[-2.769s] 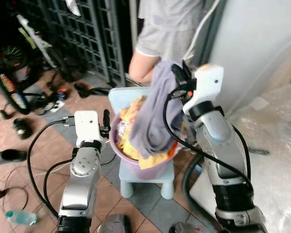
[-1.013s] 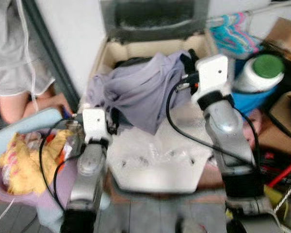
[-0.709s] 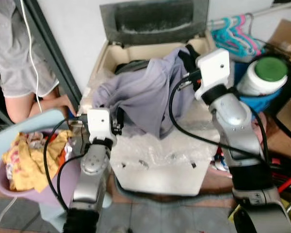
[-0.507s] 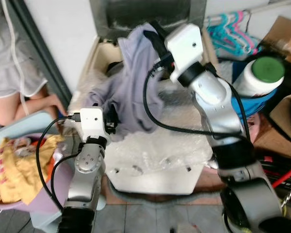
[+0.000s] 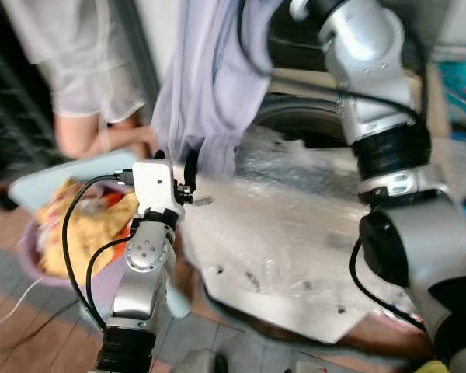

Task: Clothes washing

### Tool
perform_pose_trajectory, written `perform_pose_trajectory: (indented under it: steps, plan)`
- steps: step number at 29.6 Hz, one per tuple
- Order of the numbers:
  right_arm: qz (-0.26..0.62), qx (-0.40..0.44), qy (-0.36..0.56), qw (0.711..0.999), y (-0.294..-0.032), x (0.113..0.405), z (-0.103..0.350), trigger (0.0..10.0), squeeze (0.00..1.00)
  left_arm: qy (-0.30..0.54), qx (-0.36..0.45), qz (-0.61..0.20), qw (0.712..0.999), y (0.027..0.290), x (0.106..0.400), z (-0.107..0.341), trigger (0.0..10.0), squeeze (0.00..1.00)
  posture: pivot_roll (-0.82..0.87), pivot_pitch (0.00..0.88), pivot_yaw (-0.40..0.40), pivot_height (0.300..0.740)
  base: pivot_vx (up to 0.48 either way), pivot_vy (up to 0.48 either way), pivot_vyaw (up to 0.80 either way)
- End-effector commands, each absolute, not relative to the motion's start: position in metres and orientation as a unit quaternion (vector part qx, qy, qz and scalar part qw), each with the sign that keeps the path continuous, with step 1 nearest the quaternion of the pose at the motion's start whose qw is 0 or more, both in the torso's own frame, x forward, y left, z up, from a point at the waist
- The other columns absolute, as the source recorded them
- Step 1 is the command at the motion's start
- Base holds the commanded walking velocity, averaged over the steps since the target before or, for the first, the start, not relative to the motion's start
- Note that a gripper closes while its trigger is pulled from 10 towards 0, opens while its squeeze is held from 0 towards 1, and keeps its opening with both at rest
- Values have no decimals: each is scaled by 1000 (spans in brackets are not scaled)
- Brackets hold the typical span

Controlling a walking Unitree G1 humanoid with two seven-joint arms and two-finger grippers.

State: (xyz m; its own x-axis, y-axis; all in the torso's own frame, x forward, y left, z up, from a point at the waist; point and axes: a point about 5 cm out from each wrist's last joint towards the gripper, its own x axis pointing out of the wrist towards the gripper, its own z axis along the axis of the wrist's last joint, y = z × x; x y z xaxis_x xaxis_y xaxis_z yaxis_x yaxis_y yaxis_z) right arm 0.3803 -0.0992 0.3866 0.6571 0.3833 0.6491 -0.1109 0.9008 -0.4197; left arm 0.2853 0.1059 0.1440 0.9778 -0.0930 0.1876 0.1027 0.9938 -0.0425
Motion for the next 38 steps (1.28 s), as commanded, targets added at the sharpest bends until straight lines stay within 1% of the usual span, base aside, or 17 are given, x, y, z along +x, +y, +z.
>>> perform_pose_trajectory:
  steps: [1,7,9,12,13,14,16,18,19,20,21,25,27,29,33,37,38]
  plan:
    - [98,-145,-400,900,-116,379,384,10000,0,-38,-23,-28,999,111,282,122,10000,0,-80,0,94,740,0,0,0]
    - [126,-125,-282,943,-112,384,306,10000,0,-47,-13,-40,998,110,282,125,10000,0,-77,0,100,740,0,0,0]
    - [118,-96,-201,968,-114,384,266,10000,0,-48,-8,-49,998,111,282,125,10000,0,-84,0,105,740,0,0,0]
    - [105,-70,-163,978,-117,384,251,10000,0,-47,-8,-52,998,111,283,124,10000,0,-87,0,106,740,0,0,0]
    - [86,-49,-129,987,-122,384,241,10000,12,-47,-7,-52,998,111,284,125,10000,0,-88,0,106,740,0,0,0]
    - [50,-12,-77,996,-133,383,224,10000,200,-47,-8,-49,998,111,285,126,10000,0,-91,0,104,740,0,0,0]
    - [11,-1,-32,999,-145,383,209,10000,173,-52,-2,-51,997,110,285,127,10000,0,-91,0,102,740,0,0,0]
    - [-3,7,-26,1000,-149,384,208,10000,176,-57,-6,-65,996,107,285,128,10000,0,-92,0,103,740,0,0,0]
    - [-14,35,-22,999,-154,387,211,10000,149,-79,-15,-105,991,99,283,137,10000,0,-89,0,102,740,0,0,0]
    - [-14,35,-22,999,-154,387,211,10000,149,-79,-15,-105,991,99,283,137,10000,0,-89,0,102,740,0,0,0]
    - [-10,50,-48,998,-156,390,224,10000,71,-98,-17,-135,986,93,284,147,10000,0,-85,0,101,740,0,0,0]
    - [-8,56,-70,996,-159,398,243,10000,39,-121,-16,-169,978,88,287,159,10000,0,-86,0,102,740,0,0,0]
    - [-19,69,-80,994,-164,407,265,10000,39,-146,8,-217,965,82,287,173,10000,0,-84,0,102,740,0,0,0]
    - [-23,61,-97,993,-168,411,284,10000,39,-162,31,-219,962,81,286,177,10000,0,-79,0,99,740,0,0,0]
    - [-39,5,-227,973,-180,406,348,10000,43,-159,31,-193,968,85,284,171,10000,0,-73,0,91,740,0,0,0]
    - [-56,-10,-294,954,-190,399,380,10000,47,-161,32,-178,970,88,280,169,10000,0,-73,0,91,740,0,0,0]
    - [-59,-23,-311,948,-193,397,387,10000,75,-156,27,-167,973,90,279,167,10000,0,-70,0,87,740,0,0,0]
